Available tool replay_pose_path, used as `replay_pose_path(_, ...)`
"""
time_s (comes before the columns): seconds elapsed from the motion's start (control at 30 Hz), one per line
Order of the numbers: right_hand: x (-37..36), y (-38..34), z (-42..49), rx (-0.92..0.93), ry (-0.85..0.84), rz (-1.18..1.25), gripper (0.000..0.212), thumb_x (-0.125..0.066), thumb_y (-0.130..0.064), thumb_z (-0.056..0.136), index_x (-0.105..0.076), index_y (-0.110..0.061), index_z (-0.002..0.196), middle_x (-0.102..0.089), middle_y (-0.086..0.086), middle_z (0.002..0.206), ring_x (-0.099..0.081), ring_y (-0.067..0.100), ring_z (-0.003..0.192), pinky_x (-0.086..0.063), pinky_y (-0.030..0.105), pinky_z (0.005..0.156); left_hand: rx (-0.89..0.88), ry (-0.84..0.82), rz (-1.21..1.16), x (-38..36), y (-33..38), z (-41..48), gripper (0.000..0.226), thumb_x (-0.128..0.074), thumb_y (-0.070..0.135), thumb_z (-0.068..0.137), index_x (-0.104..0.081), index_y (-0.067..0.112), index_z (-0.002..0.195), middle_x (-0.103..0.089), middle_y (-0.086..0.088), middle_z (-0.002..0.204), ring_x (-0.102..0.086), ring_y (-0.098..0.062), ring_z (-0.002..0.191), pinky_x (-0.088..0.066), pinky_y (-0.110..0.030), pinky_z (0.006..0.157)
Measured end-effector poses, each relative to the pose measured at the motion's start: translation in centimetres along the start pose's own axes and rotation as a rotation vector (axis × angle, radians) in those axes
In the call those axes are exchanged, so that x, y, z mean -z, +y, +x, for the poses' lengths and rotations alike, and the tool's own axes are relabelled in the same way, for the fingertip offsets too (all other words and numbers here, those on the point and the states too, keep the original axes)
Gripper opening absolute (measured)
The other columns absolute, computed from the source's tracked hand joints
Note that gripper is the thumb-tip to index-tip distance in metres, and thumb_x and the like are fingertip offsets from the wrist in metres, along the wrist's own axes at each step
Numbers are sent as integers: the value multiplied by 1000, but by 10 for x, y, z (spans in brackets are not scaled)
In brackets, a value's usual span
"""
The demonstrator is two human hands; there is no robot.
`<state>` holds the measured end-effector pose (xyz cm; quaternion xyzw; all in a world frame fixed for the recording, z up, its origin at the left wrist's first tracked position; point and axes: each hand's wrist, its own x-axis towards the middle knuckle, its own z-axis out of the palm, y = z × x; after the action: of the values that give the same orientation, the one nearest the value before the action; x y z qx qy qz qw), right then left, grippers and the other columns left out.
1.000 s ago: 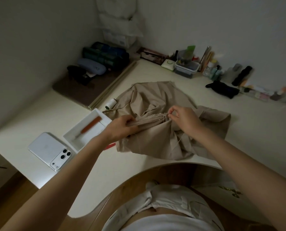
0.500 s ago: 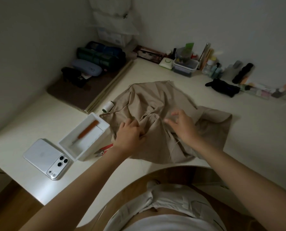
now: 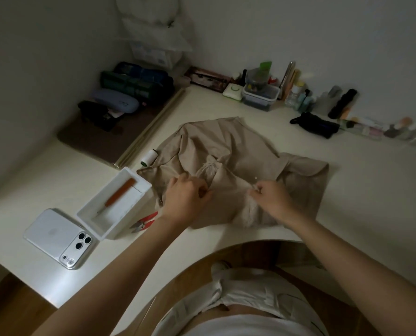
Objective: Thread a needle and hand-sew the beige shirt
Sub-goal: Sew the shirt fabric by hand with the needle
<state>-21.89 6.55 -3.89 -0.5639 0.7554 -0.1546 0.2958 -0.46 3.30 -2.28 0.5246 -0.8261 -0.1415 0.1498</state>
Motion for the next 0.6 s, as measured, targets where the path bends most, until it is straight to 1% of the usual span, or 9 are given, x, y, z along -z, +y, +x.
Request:
replay_pose_path(0.07, 27, -2, 9, 16, 98, -6, 43, -54, -24, 95, -38, -18, 55, -39, -2, 51, -37, 10, 48, -29, 27, 53, -16, 3, -147, -2, 11, 8, 23, -59, 31, 91, -60, 17, 72, -53, 5, 66, -46, -12, 71, -36, -32, 76)
replay_pose_path(0.13, 54, -7, 17, 19, 233, -15, 33, -52, -25, 97, -47, -14, 65, -48, -1, 61, -44, 14, 56, -31, 26, 62, -87, -24, -289, -3, 29, 18, 15, -58, 27, 92, -65, 20, 81, -56, 8, 69, -50, -12, 71, -43, -35, 76)
replay_pose_path(0.2, 71, -13, 23, 5, 345, -6, 17, -50, -24, 97, -56, -9, 97, -54, 1, 83, -50, 18, 77, -33, 26, 68, -157, -89, -337, -5, 46, 24, 18, -54, 30, 95, -67, 23, 105, -59, 13, 84, -55, -14, 87, -43, -38, 87)
replay_pose_path(0.23, 75, -16, 25, -3, 387, 15, 22, -51, -24, 97, -53, -8, 113, -55, 2, 87, -52, 19, 82, -34, 26, 68, -165, -97, -351, -7, 49, 25, 23, -52, 30, 96, -64, 23, 114, -57, 14, 89, -55, -14, 92, -42, -37, 90)
replay_pose_path(0.3, 77, -18, 25, 33, 425, 67, 33, -53, -21, 96, -47, -10, 126, -55, -2, 76, -53, 16, 70, -36, 28, 59, -110, 2, -415, -10, 49, 23, 20, -54, 25, 95, -61, 20, 112, -54, 13, 94, -53, -12, 93, -43, -34, 89)
replay_pose_path(0.37, 68, -21, 21, 101, 416, 100, 30, -54, -18, 95, -50, -11, 123, -45, -11, 65, -45, 5, 57, -34, 25, 51, -3, 142, -403, -13, 38, 17, 14, -59, 24, 91, -56, 16, 102, -50, 7, 95, -48, -12, 88, -44, -33, 82)
replay_pose_path(0.4, 60, -21, 20, 123, 390, 115, 28, -55, -17, 94, -52, -12, 121, -42, -15, 65, -42, 0, 56, -33, 23, 52, 74, 143, -365, -14, 32, 15, 20, -62, 27, 89, -53, 15, 103, -48, 5, 98, -46, -13, 90, -44, -32, 81)
replay_pose_path(0.5, 36, -26, 18, 166, 266, 84, 31, -61, -22, 91, -55, -12, 120, -46, -16, 71, -47, 3, 64, -40, 25, 63, 230, -79, -229, -22, 15, 10, 45, -64, 46, 84, -47, 15, 112, -43, 2, 108, -43, -15, 99, -40, -29, 86)
replay_pose_path(0.6, 11, -28, 19, 87, 133, 62, 45, -65, -27, 88, -50, -10, 128, -64, 5, 106, -60, 22, 98, -46, 31, 82, 221, -312, -88, -33, 13, 5, 64, -63, 57, 80, -44, 18, 126, -43, -1, 126, -43, -21, 117, -39, -35, 98)
